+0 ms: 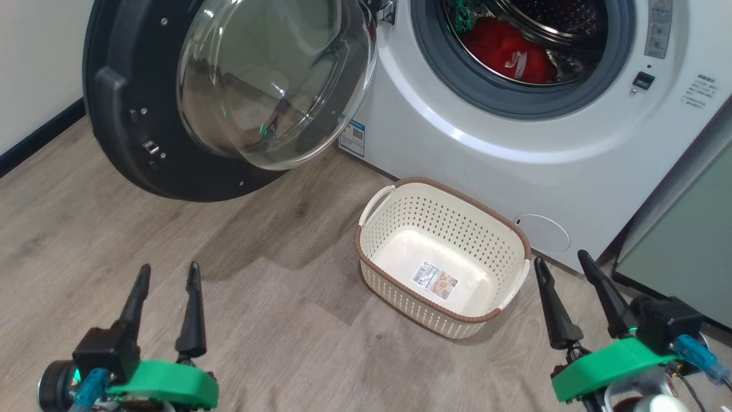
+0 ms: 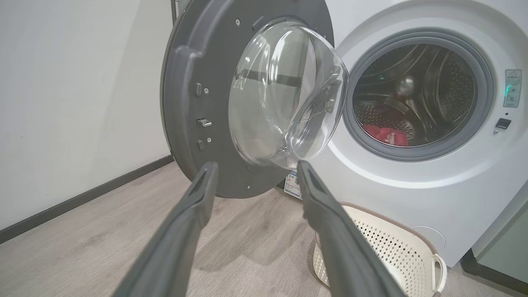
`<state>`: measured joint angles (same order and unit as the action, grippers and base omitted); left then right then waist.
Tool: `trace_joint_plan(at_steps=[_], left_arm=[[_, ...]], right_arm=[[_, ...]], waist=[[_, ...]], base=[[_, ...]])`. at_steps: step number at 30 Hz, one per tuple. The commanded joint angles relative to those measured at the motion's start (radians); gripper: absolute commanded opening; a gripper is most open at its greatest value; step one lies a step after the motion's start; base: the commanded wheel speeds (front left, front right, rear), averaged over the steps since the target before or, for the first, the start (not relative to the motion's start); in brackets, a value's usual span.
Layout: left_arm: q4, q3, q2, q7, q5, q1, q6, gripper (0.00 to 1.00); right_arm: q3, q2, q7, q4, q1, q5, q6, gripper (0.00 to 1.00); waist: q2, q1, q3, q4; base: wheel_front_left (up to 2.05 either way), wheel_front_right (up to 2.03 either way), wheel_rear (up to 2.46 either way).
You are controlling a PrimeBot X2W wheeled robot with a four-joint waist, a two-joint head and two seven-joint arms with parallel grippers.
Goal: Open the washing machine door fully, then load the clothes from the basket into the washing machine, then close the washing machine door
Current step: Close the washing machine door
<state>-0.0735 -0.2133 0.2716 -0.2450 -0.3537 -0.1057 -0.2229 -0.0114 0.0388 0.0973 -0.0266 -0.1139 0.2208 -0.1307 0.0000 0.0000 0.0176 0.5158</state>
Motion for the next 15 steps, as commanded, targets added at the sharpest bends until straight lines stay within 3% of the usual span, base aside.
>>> trace_joint_plan(at_steps=[1,2,9,15], left_arm=[[-0.035,0.041,0.013,-0.009,-0.004,0.033,-0.003,0.38],[-0.035,0.039,0.014,-0.009,-0.004,0.033,-0.001,0.0],[-0.069,0.043,0.013,-0.013,-0.024,0.04,0.03,0.0],[-0.153,0.099,-0.026,-0.016,-0.167,0.075,0.116,0.0]], right_arm=[[-0.022,0.011,0.009,-0.029,0.044,-0.003,0.0,1.0],[-0.022,0.011,0.01,-0.029,0.044,-0.004,0.0,1.0],[-0.019,0.011,0.008,-0.032,0.041,-0.007,0.0,1.0],[-0.013,0.011,0.002,-0.043,0.047,-0.012,0.0,1.0]], waist=[[0.0,0.0,0.0,0.0],[0.0,0.0,0.0,0.0],[0.0,0.0,-0.003,0.003],[0.0,0.0,-0.02,0.009]], base=[[0.0,0.0,0.0],[0.0,0.0,0.0],[0.0,0.0,0.0],[0.0,0.0,0.0]])
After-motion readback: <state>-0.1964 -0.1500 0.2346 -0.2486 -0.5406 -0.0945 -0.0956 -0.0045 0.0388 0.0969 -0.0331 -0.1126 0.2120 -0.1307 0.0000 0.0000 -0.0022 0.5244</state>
